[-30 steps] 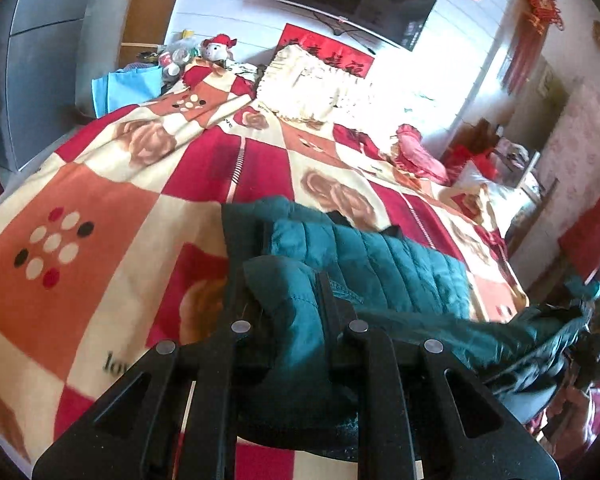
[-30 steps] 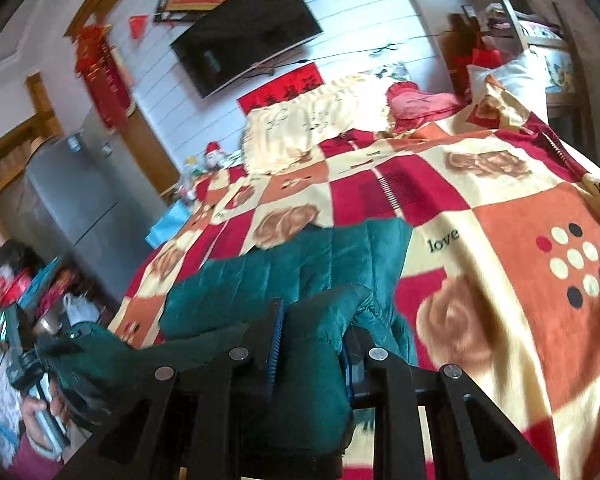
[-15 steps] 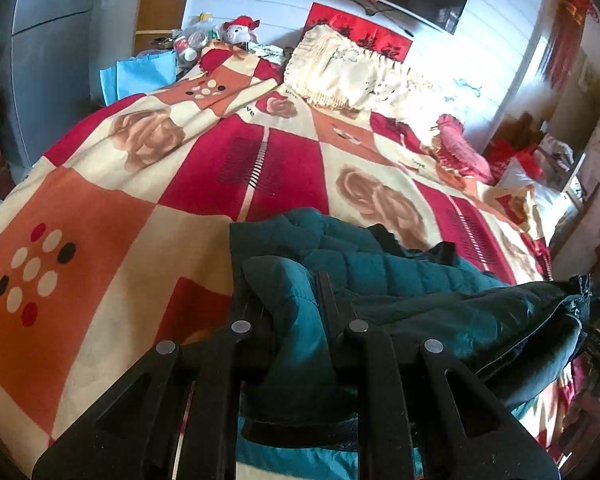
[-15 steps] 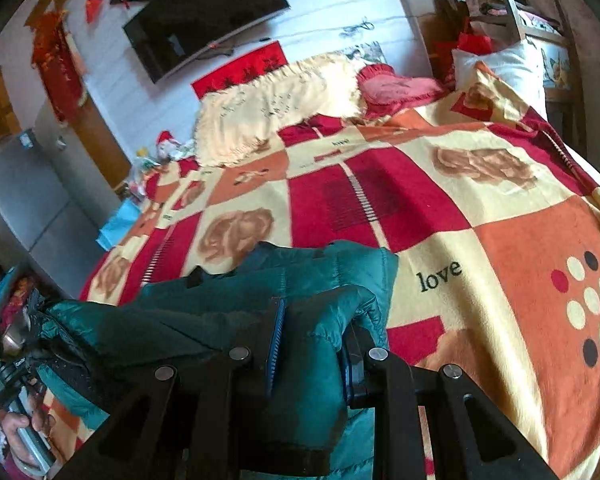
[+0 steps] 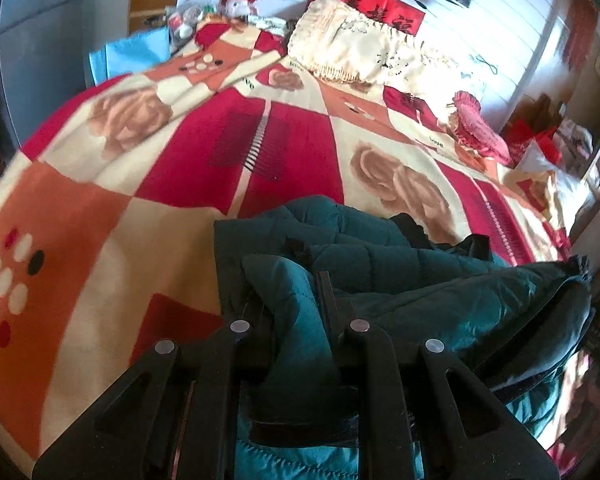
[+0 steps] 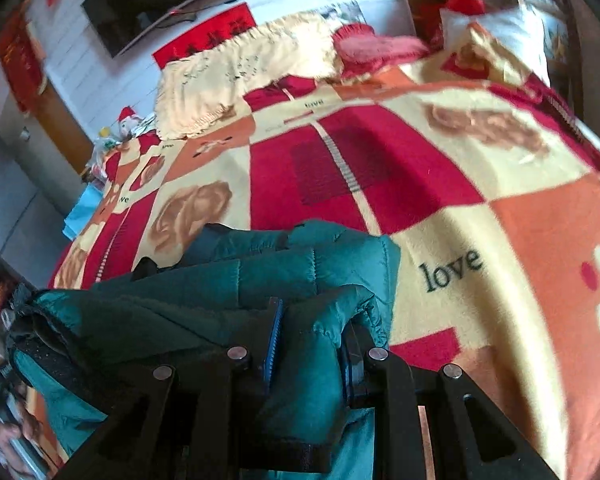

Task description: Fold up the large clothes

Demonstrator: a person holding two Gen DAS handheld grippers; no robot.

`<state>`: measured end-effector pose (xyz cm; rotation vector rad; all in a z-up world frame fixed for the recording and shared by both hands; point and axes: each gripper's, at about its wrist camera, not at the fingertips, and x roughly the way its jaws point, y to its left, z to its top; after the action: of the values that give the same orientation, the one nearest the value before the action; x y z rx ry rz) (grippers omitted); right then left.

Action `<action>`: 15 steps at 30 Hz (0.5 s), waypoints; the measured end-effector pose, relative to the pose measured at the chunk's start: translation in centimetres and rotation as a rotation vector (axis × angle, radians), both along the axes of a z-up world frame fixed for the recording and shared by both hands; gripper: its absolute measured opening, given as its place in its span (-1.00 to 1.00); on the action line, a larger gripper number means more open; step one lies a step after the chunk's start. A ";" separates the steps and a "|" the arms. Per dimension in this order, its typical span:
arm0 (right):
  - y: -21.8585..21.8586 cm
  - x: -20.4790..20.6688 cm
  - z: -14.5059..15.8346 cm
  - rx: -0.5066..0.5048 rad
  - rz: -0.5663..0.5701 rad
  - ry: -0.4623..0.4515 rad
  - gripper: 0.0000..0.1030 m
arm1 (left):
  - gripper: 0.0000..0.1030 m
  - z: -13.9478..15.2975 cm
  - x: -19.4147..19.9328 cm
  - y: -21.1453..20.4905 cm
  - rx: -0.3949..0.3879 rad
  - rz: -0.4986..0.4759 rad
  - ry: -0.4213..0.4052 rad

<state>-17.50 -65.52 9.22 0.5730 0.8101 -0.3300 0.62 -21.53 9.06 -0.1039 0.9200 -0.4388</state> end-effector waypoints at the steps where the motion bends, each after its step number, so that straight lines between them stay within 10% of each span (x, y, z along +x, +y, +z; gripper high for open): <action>1: -0.4 0.1 -0.2 0.028 -0.007 -0.007 -0.52 | -0.67 -0.1 0.4 0.4 -0.037 0.004 0.025; 5: -1.6 -0.5 0.4 0.138 -0.013 -0.088 -0.16 | -0.62 0.3 1.3 2.0 -0.155 0.001 0.104; 11: -0.7 -1.9 3.1 0.115 -0.016 -0.141 0.00 | -0.60 1.2 0.5 2.2 -0.164 -0.011 0.091; 15: 0.3 -3.5 5.0 0.056 -0.048 -0.200 0.46 | -0.51 1.5 0.4 2.4 -0.191 -0.013 0.105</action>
<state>-21.02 -65.21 14.23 0.6678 0.6145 -0.2896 1.02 -19.12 10.57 -0.2979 0.9808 -0.5368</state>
